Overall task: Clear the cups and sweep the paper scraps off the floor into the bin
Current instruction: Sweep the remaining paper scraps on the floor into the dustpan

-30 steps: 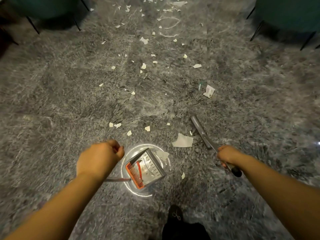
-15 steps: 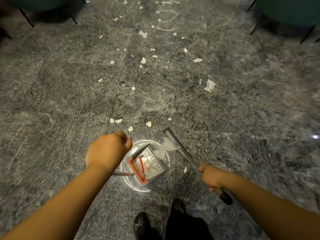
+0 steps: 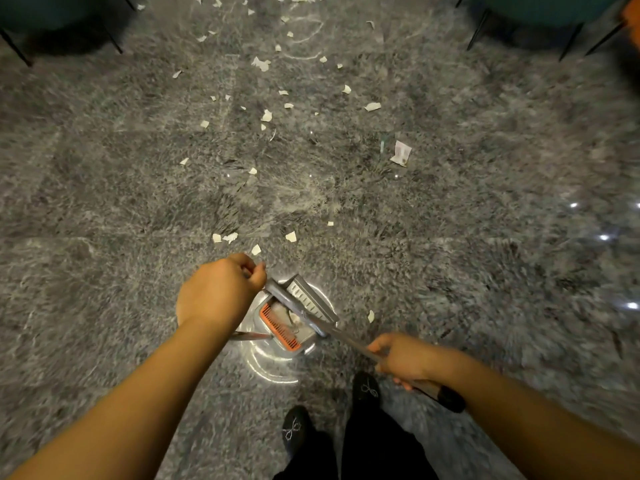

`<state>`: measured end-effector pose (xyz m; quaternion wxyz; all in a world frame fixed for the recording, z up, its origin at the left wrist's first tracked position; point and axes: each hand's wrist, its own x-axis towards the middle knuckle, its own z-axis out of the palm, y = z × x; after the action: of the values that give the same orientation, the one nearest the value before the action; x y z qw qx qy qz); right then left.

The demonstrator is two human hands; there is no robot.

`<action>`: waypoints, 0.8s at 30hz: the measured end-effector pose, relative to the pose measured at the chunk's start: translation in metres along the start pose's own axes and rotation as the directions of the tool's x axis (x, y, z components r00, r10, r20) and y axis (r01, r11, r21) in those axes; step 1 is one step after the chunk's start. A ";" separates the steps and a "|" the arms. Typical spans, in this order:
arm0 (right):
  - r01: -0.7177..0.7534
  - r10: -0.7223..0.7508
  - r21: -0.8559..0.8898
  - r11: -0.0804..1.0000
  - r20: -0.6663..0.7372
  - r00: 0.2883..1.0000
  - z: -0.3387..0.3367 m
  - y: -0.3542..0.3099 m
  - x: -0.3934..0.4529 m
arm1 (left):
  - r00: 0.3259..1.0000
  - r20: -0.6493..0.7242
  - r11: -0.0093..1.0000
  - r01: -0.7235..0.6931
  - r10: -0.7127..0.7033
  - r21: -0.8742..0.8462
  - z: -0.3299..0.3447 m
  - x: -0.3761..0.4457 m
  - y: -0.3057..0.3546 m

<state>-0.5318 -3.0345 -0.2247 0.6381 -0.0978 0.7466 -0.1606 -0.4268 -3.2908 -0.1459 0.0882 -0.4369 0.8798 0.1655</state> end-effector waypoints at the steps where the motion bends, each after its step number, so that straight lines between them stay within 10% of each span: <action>1: 0.003 -0.003 0.026 1.000 -0.015 1.000 0.004 0.004 -0.006 | 1.000 0.000 1.000 -0.009 0.009 -0.002 0.000 -0.004 -0.002; 11: 0.006 0.073 0.363 0.932 -0.203 0.976 0.018 0.045 -0.033 | 0.940 0.149 0.945 -0.320 0.307 0.073 0.001 -0.024 0.003; 24: -0.149 0.256 0.375 0.915 -0.254 0.933 -0.005 0.102 0.004 | 0.882 0.167 0.870 -0.465 0.441 0.161 0.030 -0.045 0.053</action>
<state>-0.5313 -2.9401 -0.2649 0.5385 0.1209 0.7998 -0.2358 -0.4416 -3.2168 -0.1489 0.1443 -0.1960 0.9623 0.1212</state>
